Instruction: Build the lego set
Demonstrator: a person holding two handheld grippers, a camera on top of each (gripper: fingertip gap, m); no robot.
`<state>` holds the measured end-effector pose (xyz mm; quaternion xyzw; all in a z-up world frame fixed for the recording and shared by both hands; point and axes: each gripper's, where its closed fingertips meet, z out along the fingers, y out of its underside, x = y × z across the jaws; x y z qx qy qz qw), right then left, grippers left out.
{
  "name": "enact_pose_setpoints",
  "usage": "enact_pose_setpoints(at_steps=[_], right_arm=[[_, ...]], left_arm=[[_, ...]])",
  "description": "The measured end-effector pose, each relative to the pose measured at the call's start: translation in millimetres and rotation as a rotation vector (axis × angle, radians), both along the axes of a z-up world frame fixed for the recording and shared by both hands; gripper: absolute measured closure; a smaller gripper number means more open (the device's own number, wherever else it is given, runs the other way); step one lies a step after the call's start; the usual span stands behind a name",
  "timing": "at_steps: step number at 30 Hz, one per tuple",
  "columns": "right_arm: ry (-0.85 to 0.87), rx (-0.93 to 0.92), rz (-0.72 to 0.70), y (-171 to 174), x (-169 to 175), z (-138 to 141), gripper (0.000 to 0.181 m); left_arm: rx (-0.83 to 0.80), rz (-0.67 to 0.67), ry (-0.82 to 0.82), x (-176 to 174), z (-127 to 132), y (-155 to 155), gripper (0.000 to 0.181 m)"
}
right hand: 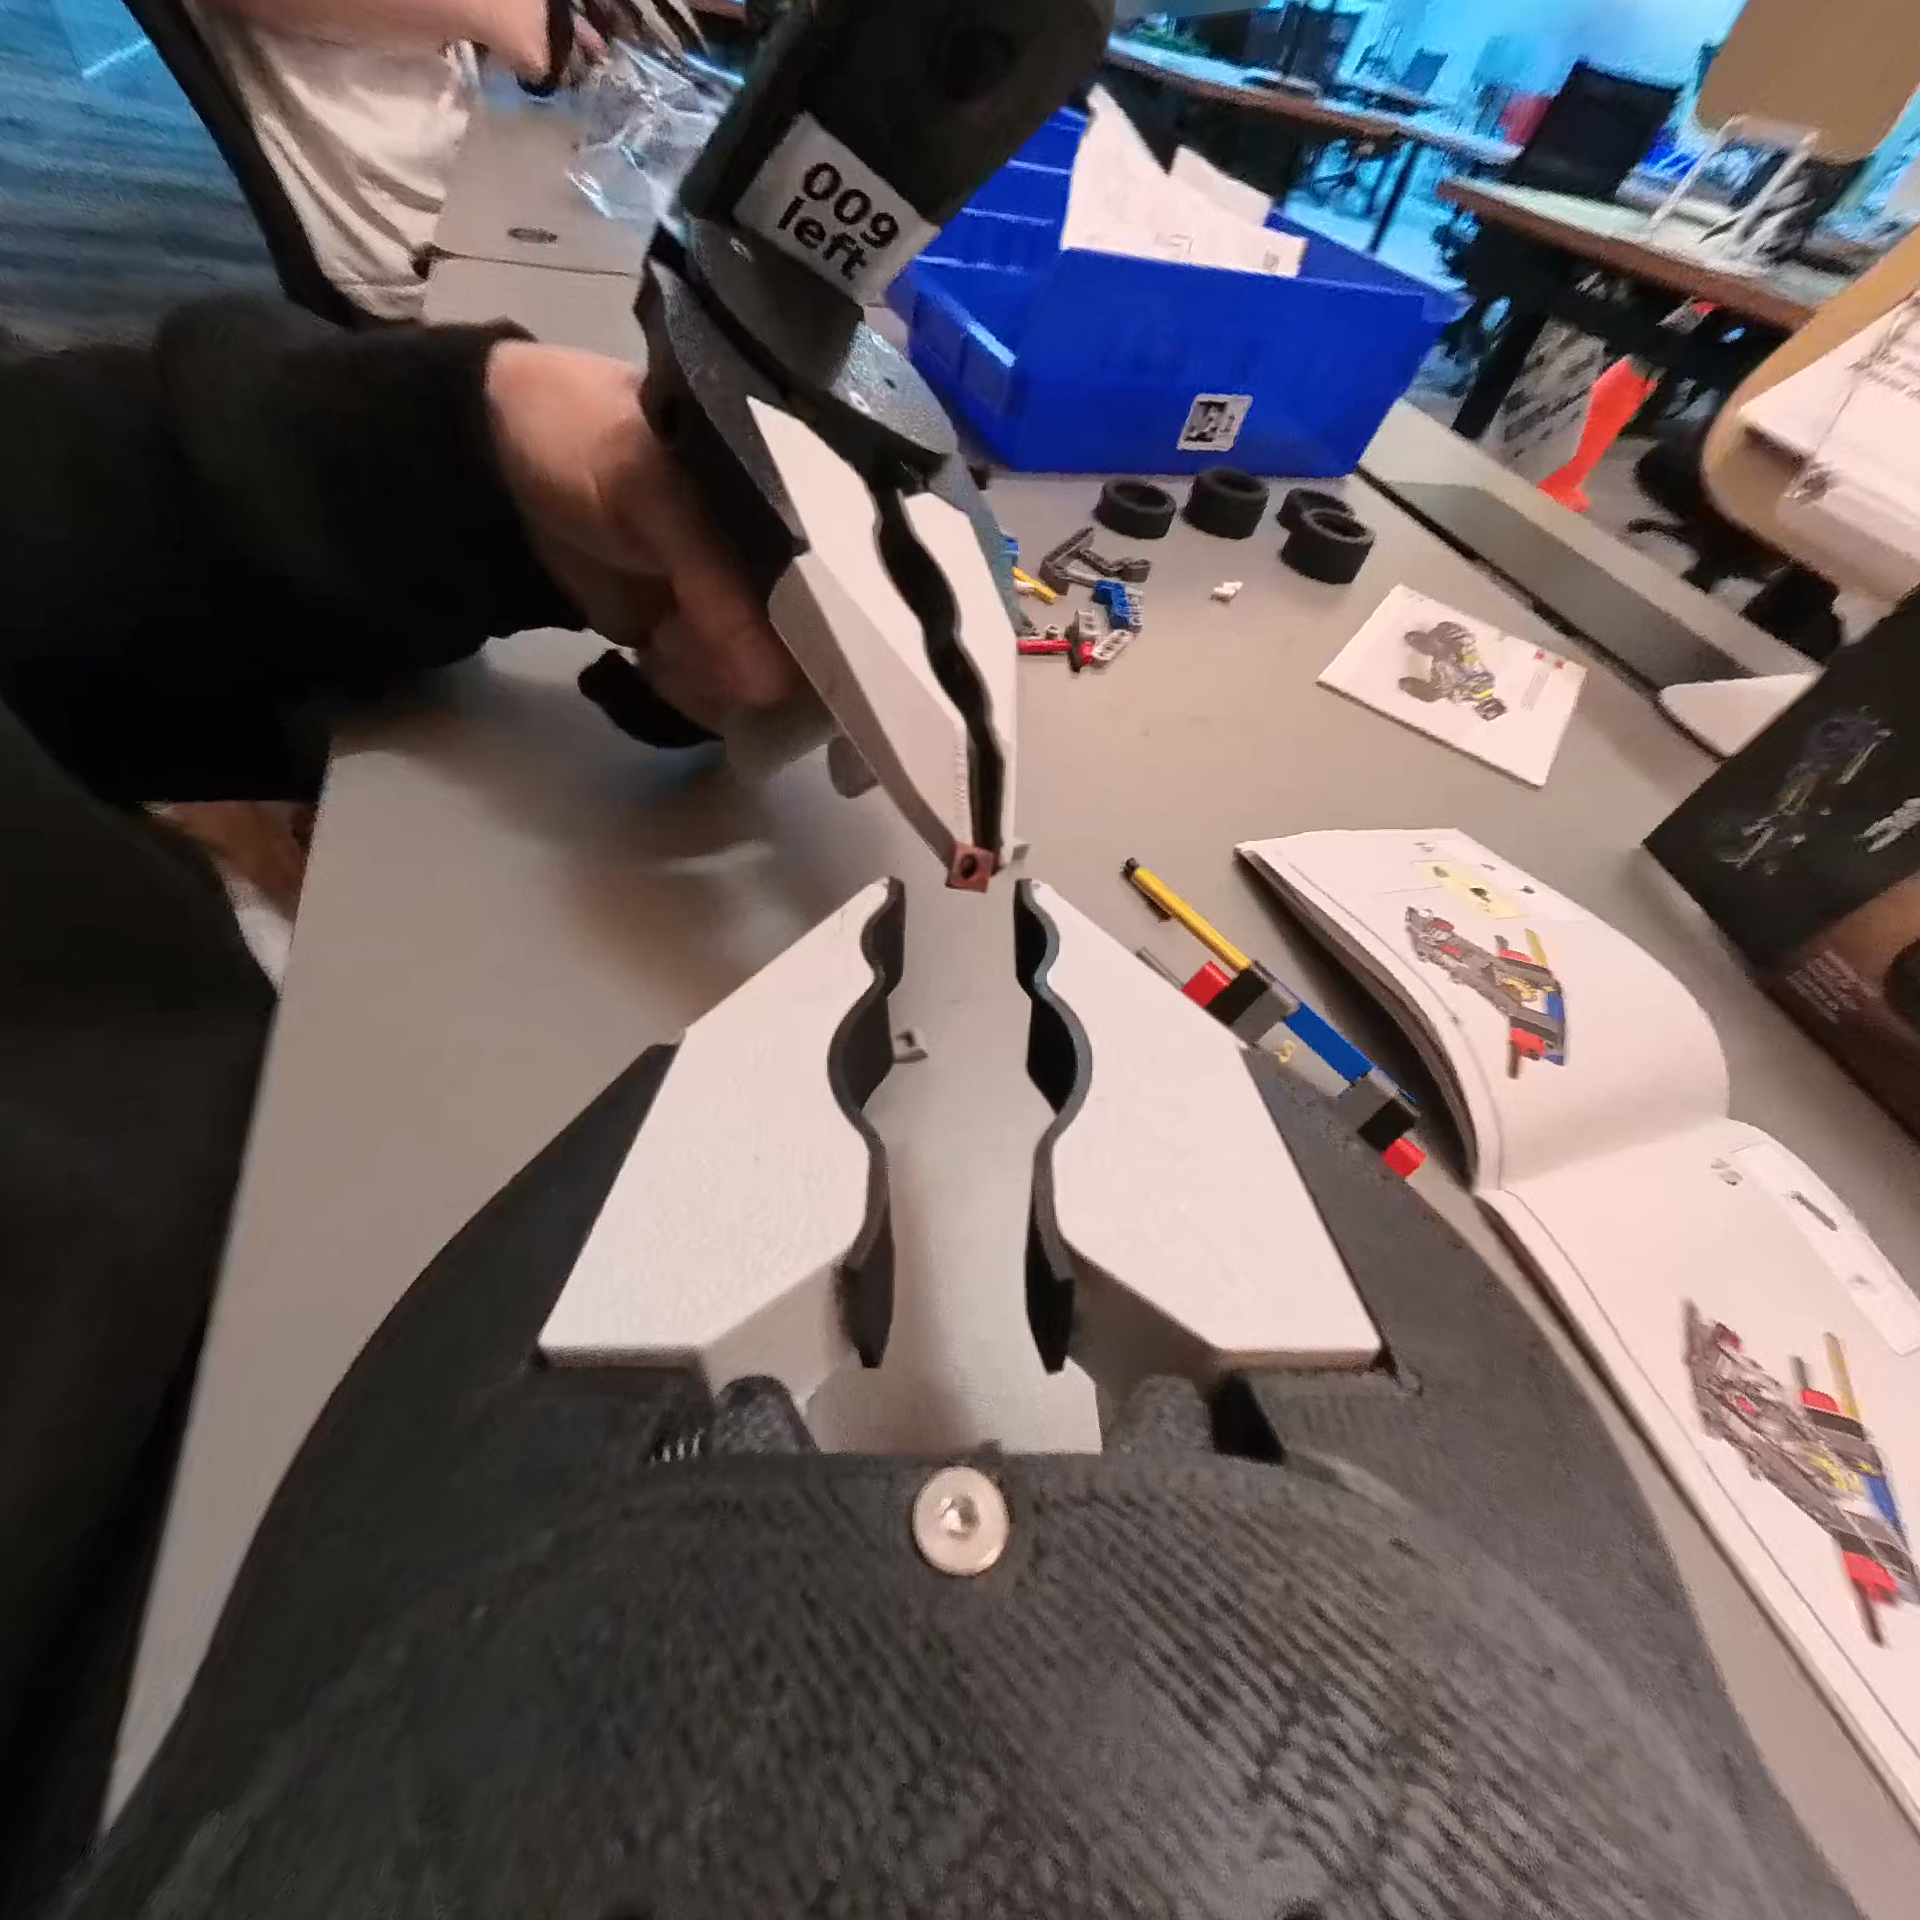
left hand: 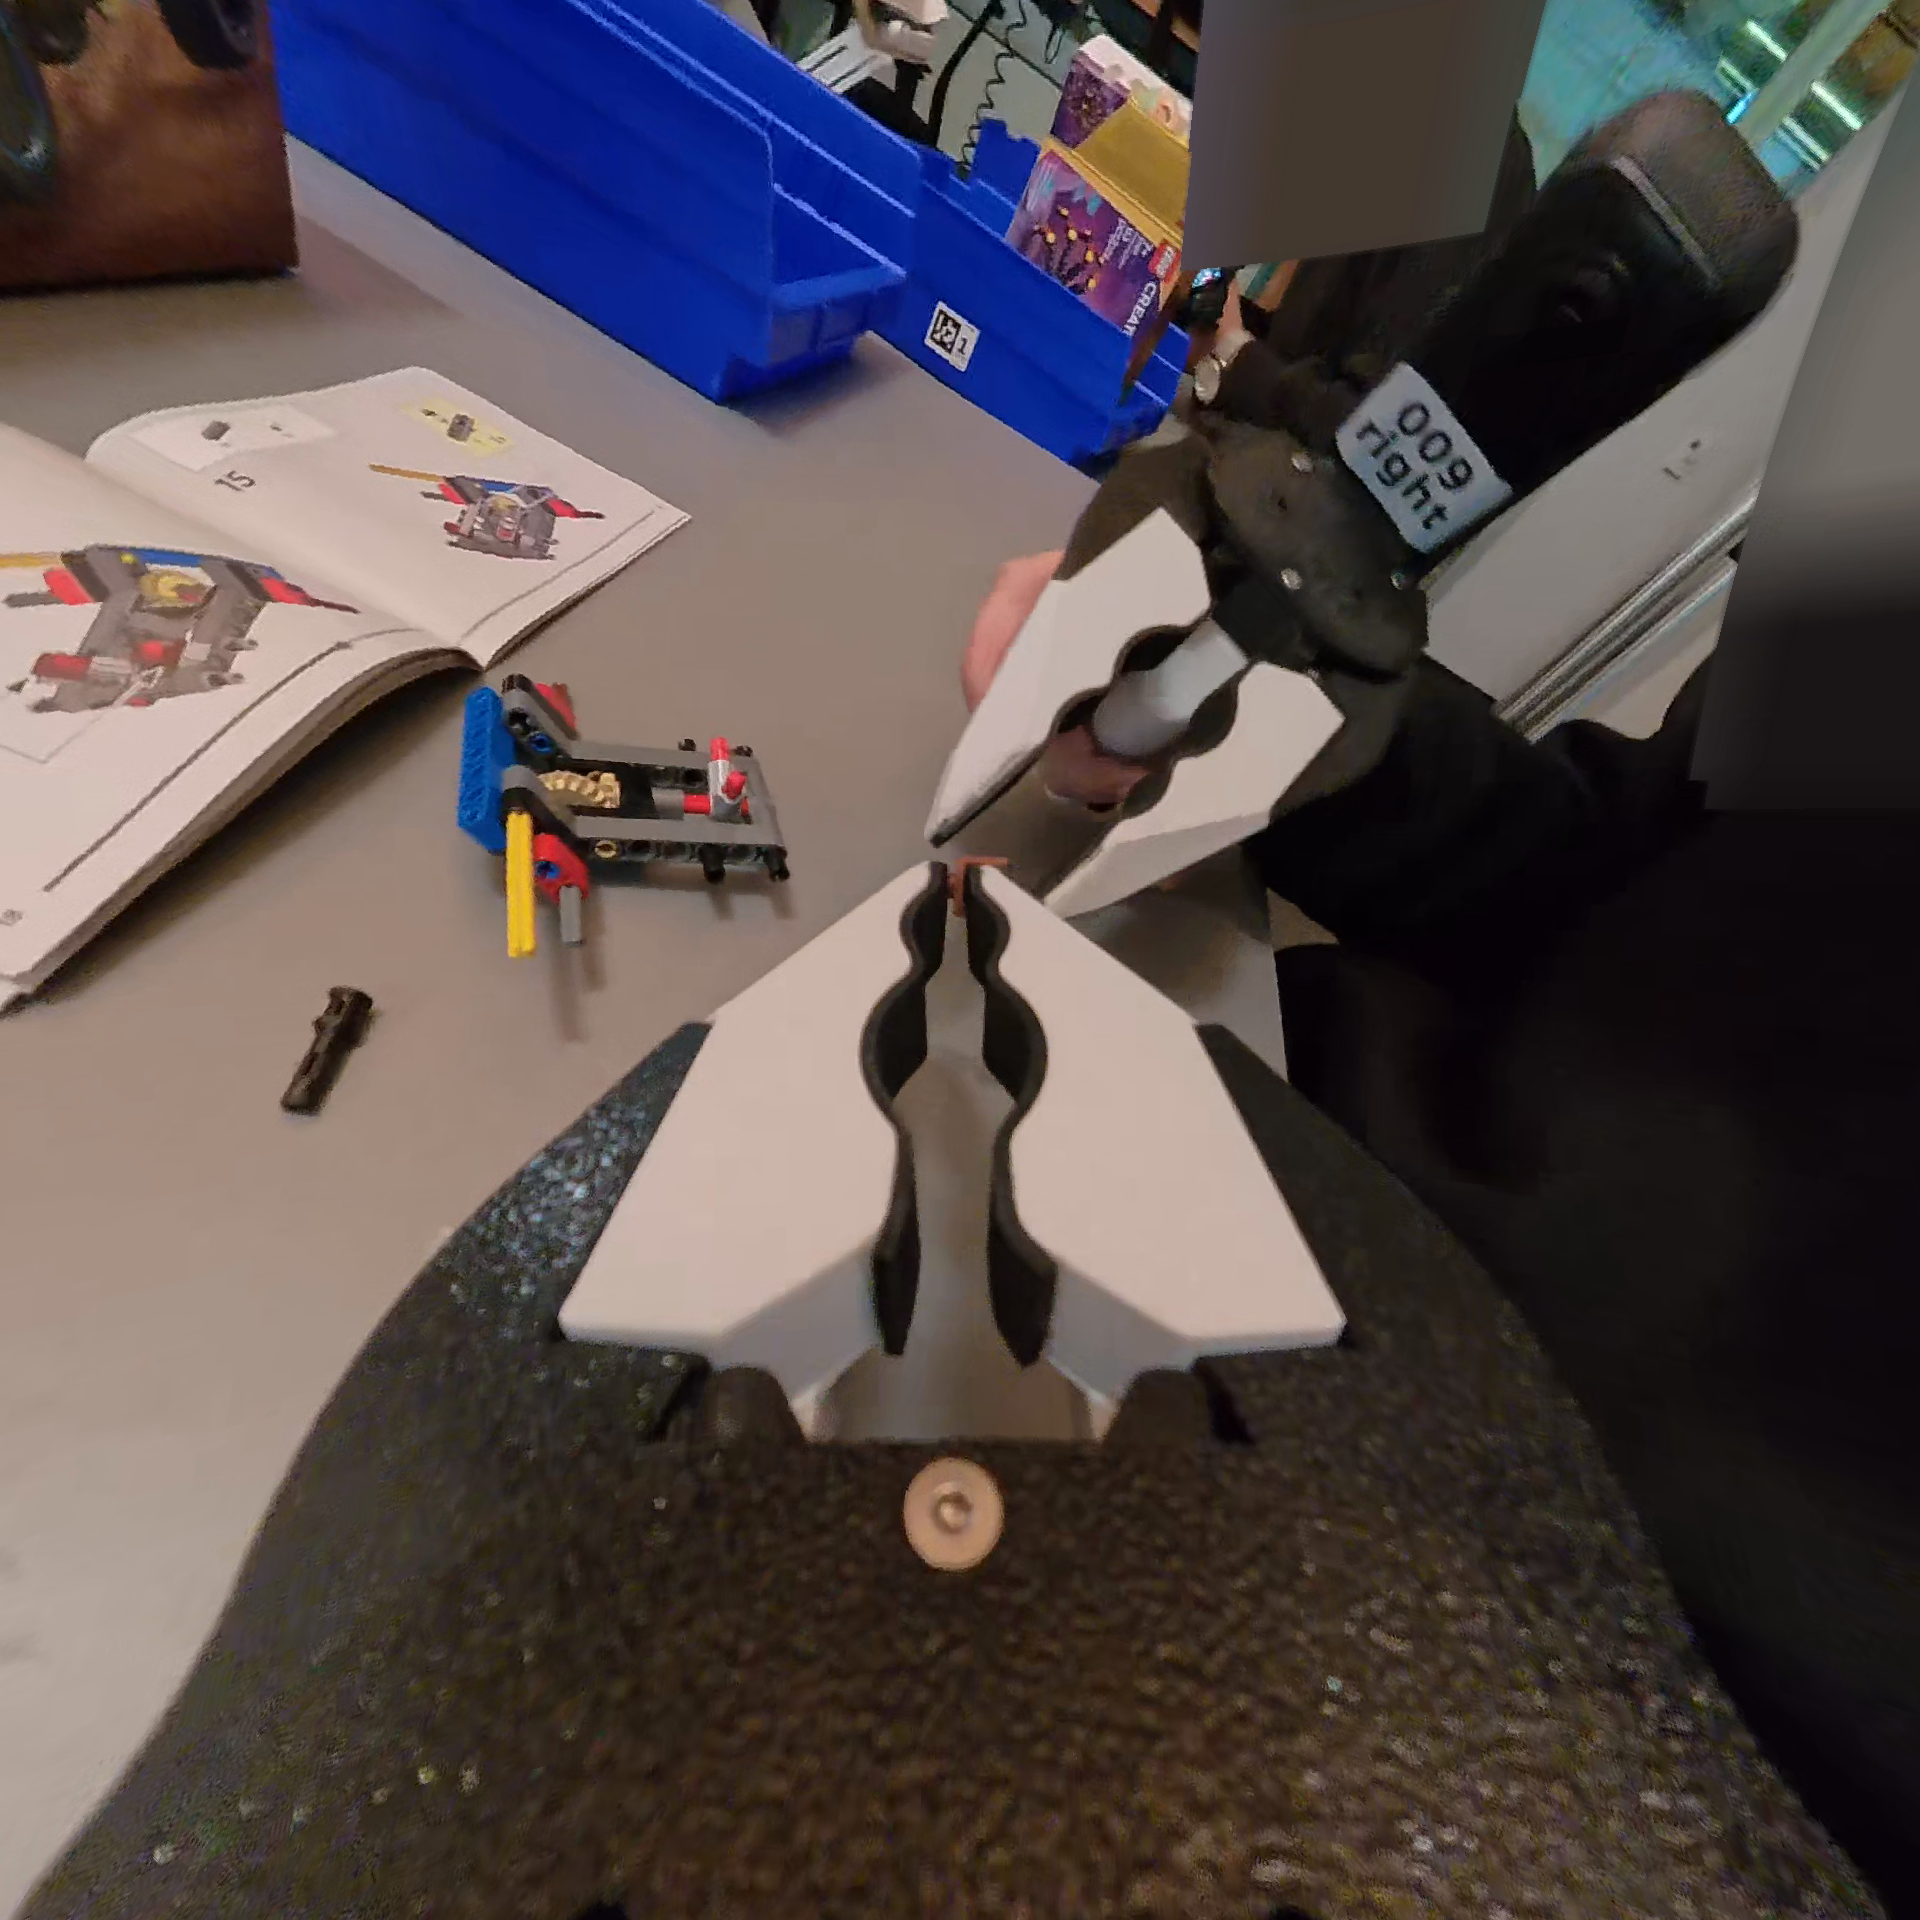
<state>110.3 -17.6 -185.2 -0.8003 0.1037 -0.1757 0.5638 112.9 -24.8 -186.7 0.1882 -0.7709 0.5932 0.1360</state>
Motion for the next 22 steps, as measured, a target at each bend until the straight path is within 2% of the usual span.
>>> enact_pose_setpoints(at_steps=[4, 9, 11, 16, 22], right_arm=[[-0.143, -0.060, -0.040, 0.5, 2.0, -6.2, 0.173], [-0.238, -0.089, -0.040, -1.9, 1.5, -7.3, 0.170], [-0.220, -0.105, 0.003, 1.7, -3.2, -12.6, 0.177], [-0.282, -0.147, 0.010, 5.4, -4.8, -15.2, 0.181], [-0.340, -0.279, 0.025, 5.2, -4.6, -30.7, 0.181]], left_arm=[[0.013, 0.024, 0.072, -2.8, -3.8, -4.1, 0.180], [0.037, 0.050, 0.100, -5.1, -12.0, -1.1, 0.180], [0.049, 0.053, 0.102, -6.2, -15.6, 0.3, 0.180], [0.086, 0.080, 0.102, -4.1, -22.8, 3.6, 0.180], [0.206, 0.064, 0.076, -8.6, -40.5, 3.8, 0.179]])
